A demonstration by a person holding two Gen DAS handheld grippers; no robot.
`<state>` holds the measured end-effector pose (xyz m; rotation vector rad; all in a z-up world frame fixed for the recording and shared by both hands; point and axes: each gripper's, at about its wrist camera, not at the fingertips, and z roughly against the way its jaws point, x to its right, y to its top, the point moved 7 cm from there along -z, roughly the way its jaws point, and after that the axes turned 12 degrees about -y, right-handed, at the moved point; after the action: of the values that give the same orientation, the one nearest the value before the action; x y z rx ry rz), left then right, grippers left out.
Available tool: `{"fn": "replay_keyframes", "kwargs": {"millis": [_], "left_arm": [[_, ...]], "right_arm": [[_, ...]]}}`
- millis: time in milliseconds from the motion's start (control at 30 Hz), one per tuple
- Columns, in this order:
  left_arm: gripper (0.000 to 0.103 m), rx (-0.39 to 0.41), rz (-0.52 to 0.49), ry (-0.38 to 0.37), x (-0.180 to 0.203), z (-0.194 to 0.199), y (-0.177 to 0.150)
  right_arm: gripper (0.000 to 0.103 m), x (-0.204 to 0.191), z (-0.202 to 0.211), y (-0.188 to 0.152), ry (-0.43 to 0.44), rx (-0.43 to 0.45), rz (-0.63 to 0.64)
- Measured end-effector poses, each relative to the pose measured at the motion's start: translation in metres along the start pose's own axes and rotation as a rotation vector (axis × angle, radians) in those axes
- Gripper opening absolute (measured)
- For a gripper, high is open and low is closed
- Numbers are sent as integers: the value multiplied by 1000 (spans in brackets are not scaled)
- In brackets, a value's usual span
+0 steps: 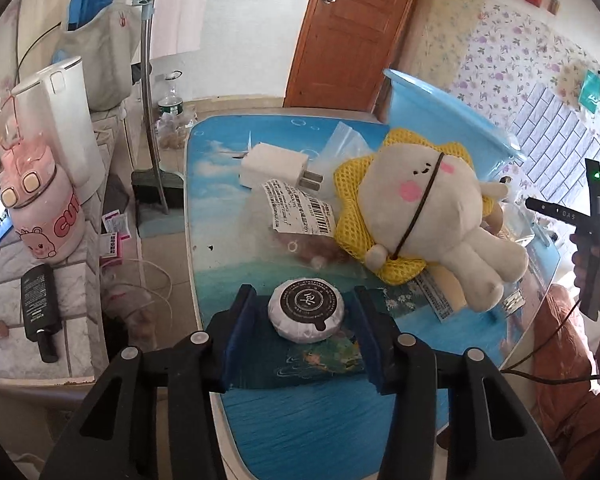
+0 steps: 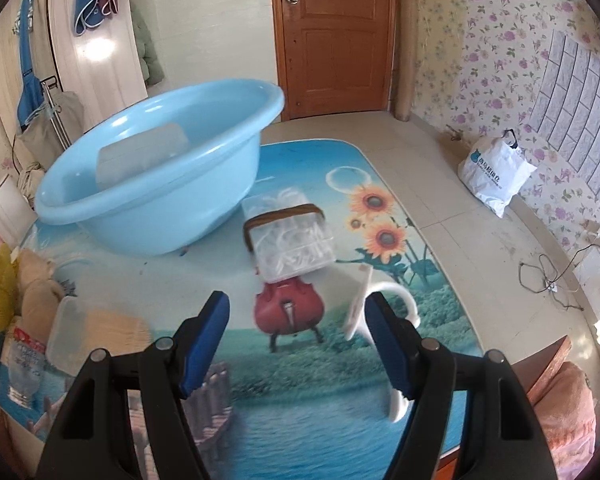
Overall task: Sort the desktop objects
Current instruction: 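Grasp the round black-and-white tin with left gripper while right grasps the banded clear box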
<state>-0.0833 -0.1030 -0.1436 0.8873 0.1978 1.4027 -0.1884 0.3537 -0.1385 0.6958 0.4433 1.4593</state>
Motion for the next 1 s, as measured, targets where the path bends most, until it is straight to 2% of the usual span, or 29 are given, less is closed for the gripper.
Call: {"fn": "replay_keyframes", "kwargs": {"millis": [67,133,200,300,400,567,600,700,1000], "left_arm": [[47,-8,-21,10,2,-3,1],[37,-10,-26,-12,7,-6,1],[37,-12,-32,-21,9,-7,3],[37,-14,-50,-26,15,-8,3],[37,-8,-55,-40,18,-6,3],[37,-12,-72,-44,24,-6,4],[37,-10,-74,-43,25,-5,4],[37,-8,-79,-42,28,-5,5],[37,-2,-85,-33,32,-3,8]], "right_arm": [[70,-1,-5,4,1,4,10],[70,-3,-11,7,11,6,17],[70,-7,-14,12,12,16,33],[82,-17,-24,18,14,35,111],[82,-18,-33,22,-3,35,134],[82,-17,-50,18,27,-19,134],[81,-17,-49,17,45,-15,125],[57,-16,-44,16,76,-8,111],[56,-17,-7,0,124,17,109]]}}
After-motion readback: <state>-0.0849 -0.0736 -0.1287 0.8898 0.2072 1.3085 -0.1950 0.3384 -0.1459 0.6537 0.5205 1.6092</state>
